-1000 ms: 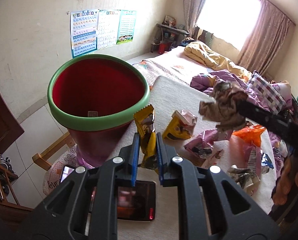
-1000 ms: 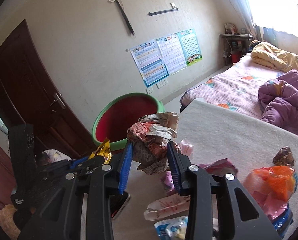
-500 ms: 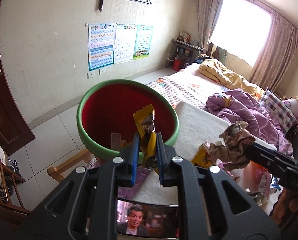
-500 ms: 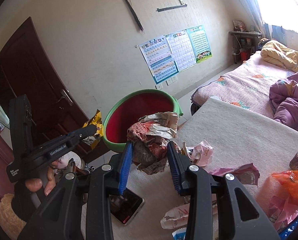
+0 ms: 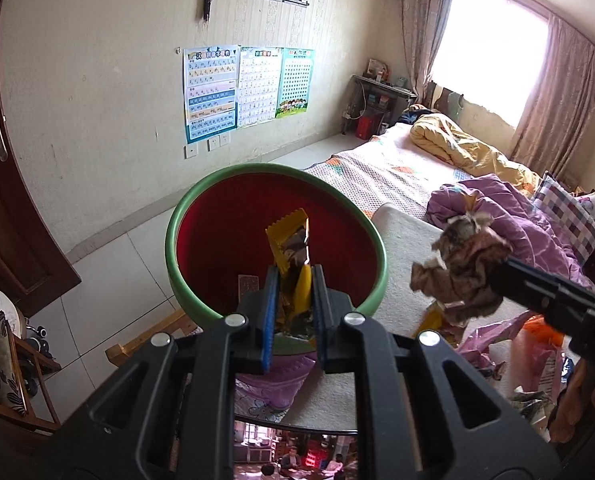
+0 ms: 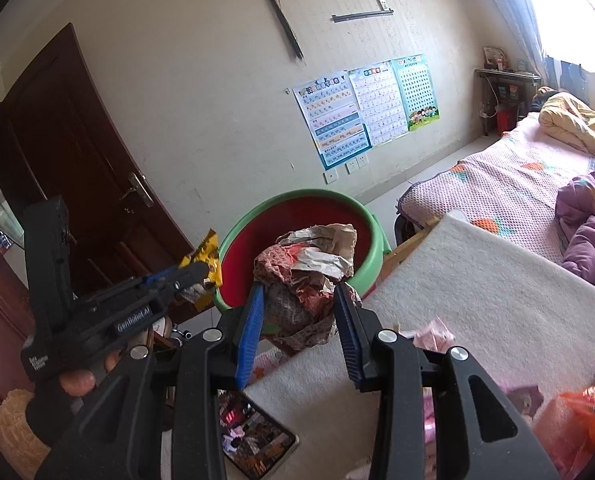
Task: Collect trash
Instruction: 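Carry both items over the red bucket and open both tools to drop them, then return both tools to the pile and grasp a white carton with the left tool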
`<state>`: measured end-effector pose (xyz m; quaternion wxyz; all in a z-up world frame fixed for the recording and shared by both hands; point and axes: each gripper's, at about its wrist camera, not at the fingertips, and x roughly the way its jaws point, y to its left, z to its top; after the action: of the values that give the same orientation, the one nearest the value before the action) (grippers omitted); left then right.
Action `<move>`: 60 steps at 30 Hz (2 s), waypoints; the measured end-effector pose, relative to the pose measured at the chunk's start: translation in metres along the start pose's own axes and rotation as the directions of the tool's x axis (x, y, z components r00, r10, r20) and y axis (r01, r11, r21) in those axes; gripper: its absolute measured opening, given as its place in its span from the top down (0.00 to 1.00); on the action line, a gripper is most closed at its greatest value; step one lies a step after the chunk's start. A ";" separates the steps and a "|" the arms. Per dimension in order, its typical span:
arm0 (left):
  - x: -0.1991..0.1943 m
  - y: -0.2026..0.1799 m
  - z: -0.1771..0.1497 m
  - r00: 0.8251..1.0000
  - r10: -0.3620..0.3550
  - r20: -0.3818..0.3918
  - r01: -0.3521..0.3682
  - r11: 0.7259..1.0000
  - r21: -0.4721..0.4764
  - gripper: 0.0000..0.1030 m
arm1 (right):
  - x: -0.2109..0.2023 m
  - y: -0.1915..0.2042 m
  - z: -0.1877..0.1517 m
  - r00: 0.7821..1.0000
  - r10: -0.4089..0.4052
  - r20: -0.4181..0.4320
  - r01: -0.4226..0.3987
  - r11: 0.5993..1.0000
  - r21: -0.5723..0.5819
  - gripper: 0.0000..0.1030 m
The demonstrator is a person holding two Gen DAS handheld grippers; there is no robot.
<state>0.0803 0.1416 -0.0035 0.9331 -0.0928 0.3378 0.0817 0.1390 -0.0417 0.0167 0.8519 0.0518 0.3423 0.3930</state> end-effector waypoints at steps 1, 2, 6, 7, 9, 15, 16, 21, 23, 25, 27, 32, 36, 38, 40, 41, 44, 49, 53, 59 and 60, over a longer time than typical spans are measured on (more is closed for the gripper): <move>0.002 0.001 0.000 1.000 0.001 -0.002 -0.001 1.000 -0.003 0.85 | 0.003 0.000 0.003 1.000 0.001 0.000 -0.001 1.000 0.000 0.66; 0.004 0.002 0.001 1.000 0.002 -0.005 -0.002 1.000 -0.005 0.85 | 0.008 -0.001 0.007 1.000 0.000 -0.002 0.000 1.000 0.001 0.66; 0.014 0.006 0.004 1.000 0.002 -0.021 -0.002 1.000 -0.020 0.85 | 0.024 -0.004 0.014 1.000 0.009 -0.028 -0.008 1.000 0.009 0.66; 0.018 0.007 0.005 1.000 0.002 -0.029 -0.002 1.000 -0.025 0.85 | 0.028 -0.004 0.016 0.999 0.007 -0.035 -0.007 1.000 0.008 0.66; 0.021 0.006 0.003 0.999 0.002 -0.040 -0.004 0.999 -0.032 0.85 | 0.037 -0.005 0.019 0.999 0.003 -0.047 -0.003 1.000 0.004 0.65; 0.036 0.011 0.007 0.998 0.012 -0.063 -0.015 0.999 -0.043 0.85 | 0.058 -0.006 0.027 0.997 -0.005 -0.073 0.005 1.000 -0.002 0.64; 0.041 0.012 0.009 0.997 0.018 -0.069 -0.020 0.999 -0.036 0.85 | 0.062 -0.006 0.029 0.997 -0.007 -0.078 0.007 1.000 -0.003 0.64; 0.061 0.016 0.013 0.994 0.040 -0.102 -0.044 0.998 -0.035 0.85 | 0.083 -0.008 0.033 0.993 -0.015 -0.114 0.015 1.000 0.001 0.64; 0.066 0.018 0.013 0.993 0.045 -0.111 -0.049 0.998 -0.040 0.85 | 0.089 -0.006 0.032 0.992 -0.019 -0.123 0.019 1.000 -0.006 0.64; 0.070 0.019 0.012 0.991 0.051 -0.121 -0.057 0.997 -0.045 0.85 | 0.091 -0.006 0.030 0.991 -0.017 -0.131 0.016 1.000 -0.009 0.62; 0.075 0.022 0.011 0.989 0.069 -0.129 -0.077 0.995 -0.062 0.79 | 0.095 -0.007 0.029 0.990 -0.008 -0.139 0.007 1.000 -0.005 0.52; 0.068 0.023 0.011 0.990 0.099 -0.098 -0.104 0.994 -0.044 0.50 | 0.080 -0.009 0.026 0.993 -0.007 -0.119 0.008 1.000 0.005 0.46; 0.046 0.016 0.008 0.993 0.108 -0.047 -0.109 0.993 -0.034 0.50 | 0.044 -0.015 0.025 0.998 -0.015 -0.067 0.015 1.000 -0.009 0.44; 0.037 0.010 0.007 0.996 0.087 -0.030 -0.088 0.996 -0.034 0.50 | 0.026 -0.021 0.026 0.999 -0.018 -0.043 0.018 1.000 0.010 0.42; 0.028 0.001 0.005 0.998 0.066 -0.018 -0.066 0.997 -0.030 0.50 | 0.005 -0.028 0.025 1.000 -0.014 -0.017 0.014 0.999 0.036 0.42; 0.022 -0.007 0.002 0.999 0.039 -0.017 -0.040 0.999 -0.026 0.50 | -0.007 -0.031 0.023 1.000 -0.021 -0.003 0.021 0.999 0.043 0.42; 0.010 -0.030 -0.008 0.999 -0.025 -0.028 0.025 1.000 0.007 0.50 | -0.034 -0.040 0.016 0.998 -0.064 0.024 0.063 0.997 0.048 0.42; 0.003 -0.076 -0.042 0.979 -0.170 -0.110 0.176 0.983 0.045 0.50 | -0.072 -0.058 -0.013 0.988 -0.152 0.030 0.148 0.984 0.103 0.42; 0.015 -0.117 -0.077 0.937 -0.262 -0.232 0.288 0.954 0.085 0.50 | -0.089 -0.071 -0.045 0.980 -0.200 -0.011 0.199 0.966 0.164 0.42; 0.053 -0.149 -0.104 0.876 -0.280 -0.394 0.355 0.926 0.131 0.50 | -0.107 -0.084 -0.093 0.967 -0.235 -0.102 0.253 0.937 0.239 0.42; 0.056 -0.153 -0.105 0.869 -0.288 -0.403 0.365 0.922 0.127 0.50 | -0.110 -0.087 -0.098 0.964 -0.242 -0.111 0.263 0.931 0.252 0.42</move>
<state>0.0913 -0.0253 -0.1005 0.8554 -0.0689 0.4963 -0.1316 0.0822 -0.1968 -0.0292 0.8668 0.1053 0.4283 0.2326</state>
